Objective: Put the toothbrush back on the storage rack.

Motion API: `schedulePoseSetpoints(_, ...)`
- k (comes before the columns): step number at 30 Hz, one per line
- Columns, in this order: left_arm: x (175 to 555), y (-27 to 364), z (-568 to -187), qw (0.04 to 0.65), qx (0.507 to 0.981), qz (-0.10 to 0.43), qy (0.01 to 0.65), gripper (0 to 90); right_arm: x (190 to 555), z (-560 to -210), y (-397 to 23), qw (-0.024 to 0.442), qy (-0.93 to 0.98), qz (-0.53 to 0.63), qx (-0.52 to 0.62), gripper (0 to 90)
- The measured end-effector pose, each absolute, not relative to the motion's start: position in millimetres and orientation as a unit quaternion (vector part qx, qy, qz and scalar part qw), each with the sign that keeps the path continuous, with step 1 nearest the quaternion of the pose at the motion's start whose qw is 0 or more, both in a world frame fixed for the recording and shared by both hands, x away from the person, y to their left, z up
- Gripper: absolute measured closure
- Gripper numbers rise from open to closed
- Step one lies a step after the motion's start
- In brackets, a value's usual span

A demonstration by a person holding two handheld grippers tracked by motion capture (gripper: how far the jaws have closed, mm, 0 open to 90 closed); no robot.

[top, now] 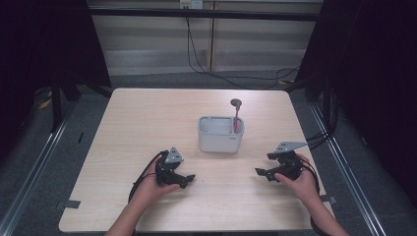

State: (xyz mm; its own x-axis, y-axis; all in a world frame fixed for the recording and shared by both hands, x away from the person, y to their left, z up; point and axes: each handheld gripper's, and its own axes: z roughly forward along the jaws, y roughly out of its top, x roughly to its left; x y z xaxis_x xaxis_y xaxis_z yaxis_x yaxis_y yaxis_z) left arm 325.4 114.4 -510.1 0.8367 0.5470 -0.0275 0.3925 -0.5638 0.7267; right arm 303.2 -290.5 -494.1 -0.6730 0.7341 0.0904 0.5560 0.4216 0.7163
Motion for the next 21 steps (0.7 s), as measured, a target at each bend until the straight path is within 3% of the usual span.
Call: schedulePoseSetpoints(21,325,114,-510,0.383,0.878,0.101,0.267,14.7,297,-510,-295,0.141,0.846,0.357,0.37,14.1)
